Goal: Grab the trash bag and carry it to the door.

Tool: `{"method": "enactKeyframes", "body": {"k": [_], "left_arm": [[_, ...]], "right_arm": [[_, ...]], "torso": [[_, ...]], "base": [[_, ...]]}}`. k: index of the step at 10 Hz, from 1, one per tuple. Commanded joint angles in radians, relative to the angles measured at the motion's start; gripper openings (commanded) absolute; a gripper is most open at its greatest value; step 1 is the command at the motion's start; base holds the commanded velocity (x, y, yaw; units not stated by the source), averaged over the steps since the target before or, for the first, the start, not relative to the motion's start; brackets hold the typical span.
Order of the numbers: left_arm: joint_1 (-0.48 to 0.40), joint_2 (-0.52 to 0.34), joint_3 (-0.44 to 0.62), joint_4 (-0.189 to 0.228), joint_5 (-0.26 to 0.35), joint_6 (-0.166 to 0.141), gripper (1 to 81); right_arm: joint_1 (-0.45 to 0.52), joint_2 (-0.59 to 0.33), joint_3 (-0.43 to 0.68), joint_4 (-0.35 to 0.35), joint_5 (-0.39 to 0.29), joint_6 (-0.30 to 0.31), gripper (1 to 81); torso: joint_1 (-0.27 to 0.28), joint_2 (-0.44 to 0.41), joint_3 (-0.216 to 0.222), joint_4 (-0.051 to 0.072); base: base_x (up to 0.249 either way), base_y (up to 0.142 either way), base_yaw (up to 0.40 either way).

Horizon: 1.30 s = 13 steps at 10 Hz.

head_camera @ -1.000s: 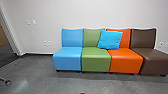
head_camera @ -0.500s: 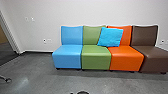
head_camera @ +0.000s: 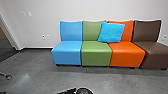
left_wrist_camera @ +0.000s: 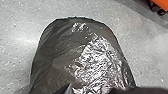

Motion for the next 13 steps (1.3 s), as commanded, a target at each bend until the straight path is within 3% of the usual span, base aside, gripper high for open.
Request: {"method": "enactKeyframes", "body": {"k": [1,2,3,6,7,9,12,13], "left_arm": [[-0.144,0.008,-0.011,-0.008,0.046,0.003,81.1],[-0.150,0.021,-0.028,-0.008,0.046,0.003,81.1],[-0.153,0.033,-0.044,-0.007,0.046,0.004,81.1],[-0.153,0.085,-0.117,-0.005,0.046,0.012,81.1],[-0.153,0.093,-0.118,-0.005,0.046,0.014,81.1],[-0.149,0.099,-0.118,-0.004,0.046,0.015,81.1],[-0.135,0.094,-0.118,-0.005,0.046,0.015,81.1],[-0.126,0.093,-0.118,-0.004,0.046,0.015,81.1]], "right_arm": [[0.101,-0.035,0.025,0.022,-0.052,-0.002,81.1],[0.101,-0.033,0.023,0.022,-0.052,-0.002,81.1],[0.101,-0.033,0.026,0.022,-0.052,-0.002,81.1],[0.098,-0.035,0.025,0.022,-0.052,-0.002,81.1],[0.095,-0.035,0.025,0.022,-0.052,-0.001,81.1],[0.095,-0.035,0.023,0.022,-0.052,-0.002,81.1],[0.093,-0.032,0.023,0.021,-0.052,-0.002,81.1],[0.093,-0.030,0.022,0.021,-0.052,-0.002,81.1]], "torso": [[0.000,0.000,-0.090,0.000],[0.000,0.000,-0.127,0.000],[0.000,0.000,-0.066,0.000],[0.001,0.001,-0.101,0.000],[0.001,0.000,-0.193,0.000],[0.001,0.000,-0.204,0.000],[0.001,0.000,-0.297,0.000],[0.001,0.001,-0.239,0.000]], "base": [[0.000,0.000,0.000],[0.000,0.000,0.000],[0.000,0.000,0.000],[0.000,0.000,0.000],[0.000,0.000,0.000],[0.000,0.000,0.000],[0.000,0.000,0.000],[0.000,0.000,0.000]]}}
